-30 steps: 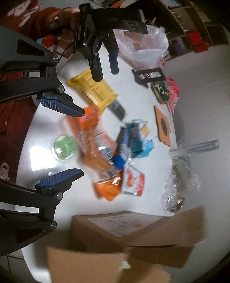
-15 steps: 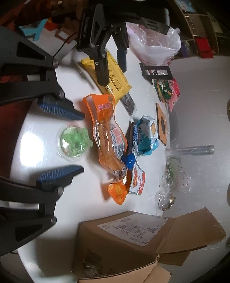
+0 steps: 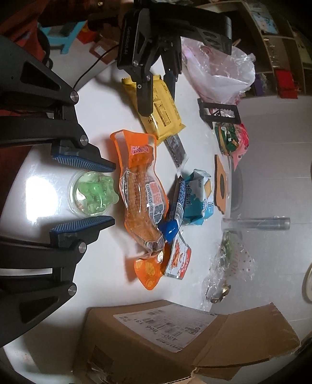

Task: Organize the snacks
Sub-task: 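Lift the yellow packet and green jelly cup and carry them over the box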

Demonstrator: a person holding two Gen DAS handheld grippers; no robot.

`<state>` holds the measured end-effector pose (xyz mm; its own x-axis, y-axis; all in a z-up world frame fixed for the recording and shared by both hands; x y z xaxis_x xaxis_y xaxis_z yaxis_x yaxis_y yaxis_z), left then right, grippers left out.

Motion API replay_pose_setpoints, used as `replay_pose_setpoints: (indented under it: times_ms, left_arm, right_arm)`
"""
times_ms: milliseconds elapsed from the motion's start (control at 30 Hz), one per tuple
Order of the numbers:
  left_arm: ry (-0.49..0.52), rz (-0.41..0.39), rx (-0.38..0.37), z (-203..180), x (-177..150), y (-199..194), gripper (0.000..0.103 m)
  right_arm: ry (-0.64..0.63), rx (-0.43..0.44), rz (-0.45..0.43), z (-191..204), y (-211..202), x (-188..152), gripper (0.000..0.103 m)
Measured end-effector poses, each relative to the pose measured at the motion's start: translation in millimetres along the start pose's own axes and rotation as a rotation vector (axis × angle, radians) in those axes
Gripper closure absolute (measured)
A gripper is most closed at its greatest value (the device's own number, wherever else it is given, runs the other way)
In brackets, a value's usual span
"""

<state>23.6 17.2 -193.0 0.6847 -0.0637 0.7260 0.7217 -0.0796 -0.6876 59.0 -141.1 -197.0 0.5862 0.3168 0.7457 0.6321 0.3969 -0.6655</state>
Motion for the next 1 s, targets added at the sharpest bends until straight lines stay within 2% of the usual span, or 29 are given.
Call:
replay_pose_setpoints:
  times_ms: [167,400,567,733,833,933,1000]
  left_arm:
    - [-0.027,-0.016,-0.005,7.4,4.3,-8.9,0.039]
    - [-0.036,-0.057,0.005,13.7,16.9,-25.6,0.039]
    - [-0.024,-0.106,0.000,13.1,37.3,-43.9,0.039]
    - [0.023,-0.185,-0.014,3.2,83.1,-72.8,0.039]
    - [0.074,-0.246,-0.052,-12.8,122.5,-95.2,0.039]
    - [0.141,-0.293,-0.119,-40.0,165.8,-113.7,0.039]
    - [0.190,-0.307,-0.197,-66.7,195.1,-121.4,0.039]
  right_arm:
    - [0.021,0.016,-0.008,-1.0,-10.4,0.4,0.073]
    - [0.020,-0.036,-0.001,-11.2,-19.8,-1.1,0.073]
    - [0.027,-0.039,-0.024,-15.1,-30.5,4.2,0.073]
    - [0.001,-0.036,-0.066,-12.8,-52.3,26.1,0.073]
    - [-0.013,0.007,-0.105,-7.1,-73.5,47.4,0.073]
    - [-0.026,0.042,-0.145,-5.3,-97.8,71.7,0.073]
    - [-0.037,0.040,-0.172,-9.4,-117.4,88.6,0.073]
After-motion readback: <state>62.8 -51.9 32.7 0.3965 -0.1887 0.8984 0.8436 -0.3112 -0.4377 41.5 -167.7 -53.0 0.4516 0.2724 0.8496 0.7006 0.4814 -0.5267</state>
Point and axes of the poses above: each gripper's, at about its wrist camera, not at the fingertips, and y roughly the way its jaws point, z to its left, x to its top, the point moved 9 cm from there along y, roughly the way its jaws point
